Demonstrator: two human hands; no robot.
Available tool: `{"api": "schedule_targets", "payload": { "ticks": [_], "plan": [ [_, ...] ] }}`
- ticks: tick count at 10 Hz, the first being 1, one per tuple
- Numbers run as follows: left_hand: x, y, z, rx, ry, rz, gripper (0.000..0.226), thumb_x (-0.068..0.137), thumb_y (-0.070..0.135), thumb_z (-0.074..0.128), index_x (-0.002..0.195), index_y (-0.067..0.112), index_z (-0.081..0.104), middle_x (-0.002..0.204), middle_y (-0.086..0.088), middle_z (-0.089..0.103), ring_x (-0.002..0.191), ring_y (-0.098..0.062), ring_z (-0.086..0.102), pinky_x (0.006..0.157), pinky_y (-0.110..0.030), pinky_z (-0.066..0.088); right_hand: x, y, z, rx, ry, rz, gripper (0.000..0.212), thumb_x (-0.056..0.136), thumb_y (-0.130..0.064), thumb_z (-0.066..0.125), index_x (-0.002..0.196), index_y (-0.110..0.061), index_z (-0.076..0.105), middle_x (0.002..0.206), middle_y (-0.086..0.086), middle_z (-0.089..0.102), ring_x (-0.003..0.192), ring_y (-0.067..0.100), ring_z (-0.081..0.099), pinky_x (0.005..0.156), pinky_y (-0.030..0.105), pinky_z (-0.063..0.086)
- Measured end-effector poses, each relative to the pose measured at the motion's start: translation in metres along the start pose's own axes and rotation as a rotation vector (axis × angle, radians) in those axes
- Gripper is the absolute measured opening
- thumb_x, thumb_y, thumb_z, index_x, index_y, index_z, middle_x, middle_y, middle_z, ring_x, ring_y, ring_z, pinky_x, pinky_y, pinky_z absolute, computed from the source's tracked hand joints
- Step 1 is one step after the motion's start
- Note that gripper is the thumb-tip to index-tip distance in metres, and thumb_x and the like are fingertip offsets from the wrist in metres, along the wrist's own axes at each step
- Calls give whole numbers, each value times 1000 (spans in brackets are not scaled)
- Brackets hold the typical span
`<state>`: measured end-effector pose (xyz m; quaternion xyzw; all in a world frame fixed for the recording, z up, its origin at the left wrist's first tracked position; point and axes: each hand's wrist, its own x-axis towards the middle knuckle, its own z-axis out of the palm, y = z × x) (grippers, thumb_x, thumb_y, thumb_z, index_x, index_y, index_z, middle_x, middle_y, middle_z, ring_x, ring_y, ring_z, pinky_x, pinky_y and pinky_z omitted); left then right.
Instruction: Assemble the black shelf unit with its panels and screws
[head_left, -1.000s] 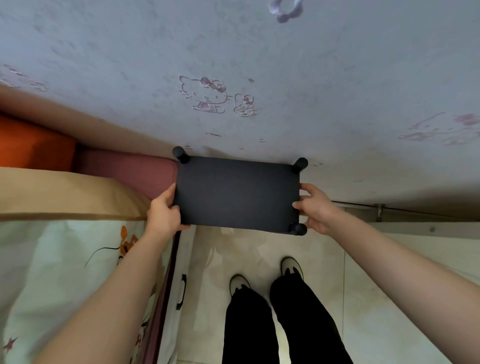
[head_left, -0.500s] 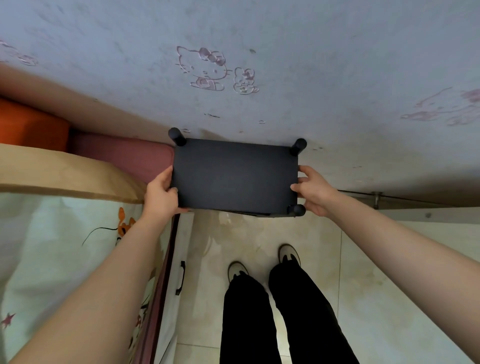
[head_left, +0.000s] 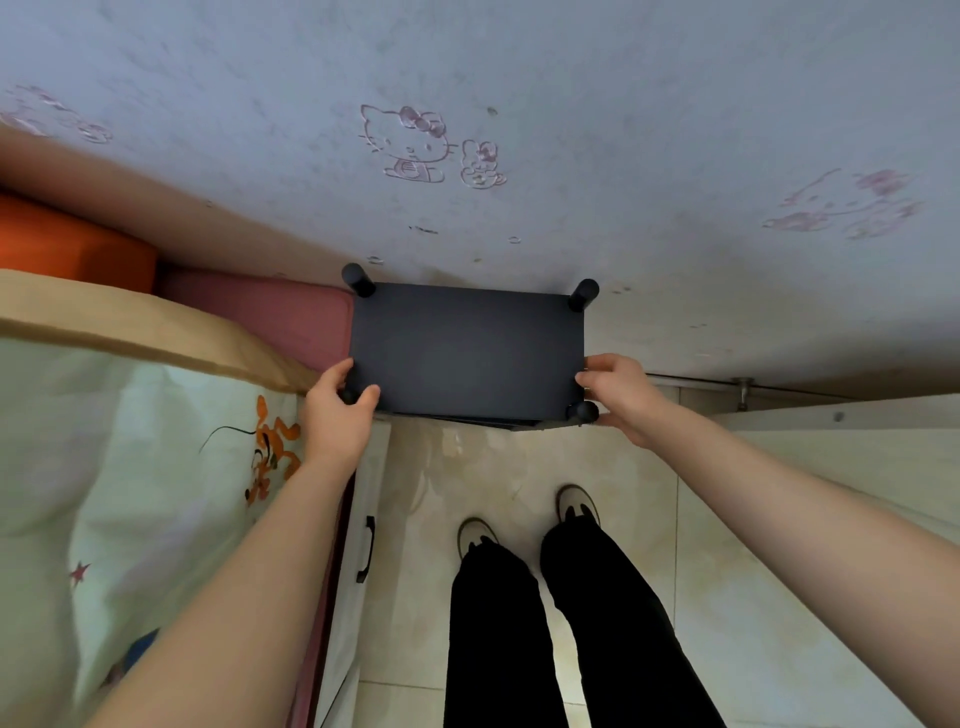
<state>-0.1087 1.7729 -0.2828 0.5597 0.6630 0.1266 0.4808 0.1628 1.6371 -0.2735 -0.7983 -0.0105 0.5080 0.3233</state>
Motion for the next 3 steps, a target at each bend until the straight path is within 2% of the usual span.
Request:
{"api": "schedule_targets", "payload": {
  "ticks": [1, 2, 3],
  "plan": [
    [-19, 8, -5, 106, -41, 27, 56, 96, 3, 61, 149, 9, 44, 148, -11, 49, 137, -27, 45, 115, -44, 38, -20, 3, -4, -3, 0, -24, 30, 99, -4, 49, 128, -6, 54, 108, 7, 60, 100, 21, 57, 94, 43, 51],
    [-39, 17, -11, 135, -56, 15, 62, 96, -2, 57, 153, 9, 38, 155, -12, 41, 144, -27, 37, 119, -43, 31, -44, 4, -9, -45, -38, -53, 32, 99, -5, 49, 131, -6, 53, 121, 8, 60, 116, 26, 57, 104, 44, 47],
    [-65, 22, -13, 177, -50, 3, 62, 96, -2, 55, 154, 11, 35, 162, -13, 28, 150, -27, 25, 123, -43, 24, -69, 5, -14, -80, -55, -97, 25, 99, -4, 49, 123, -9, 56, 119, 6, 60, 118, 29, 58, 106, 48, 46]
  ]
}}
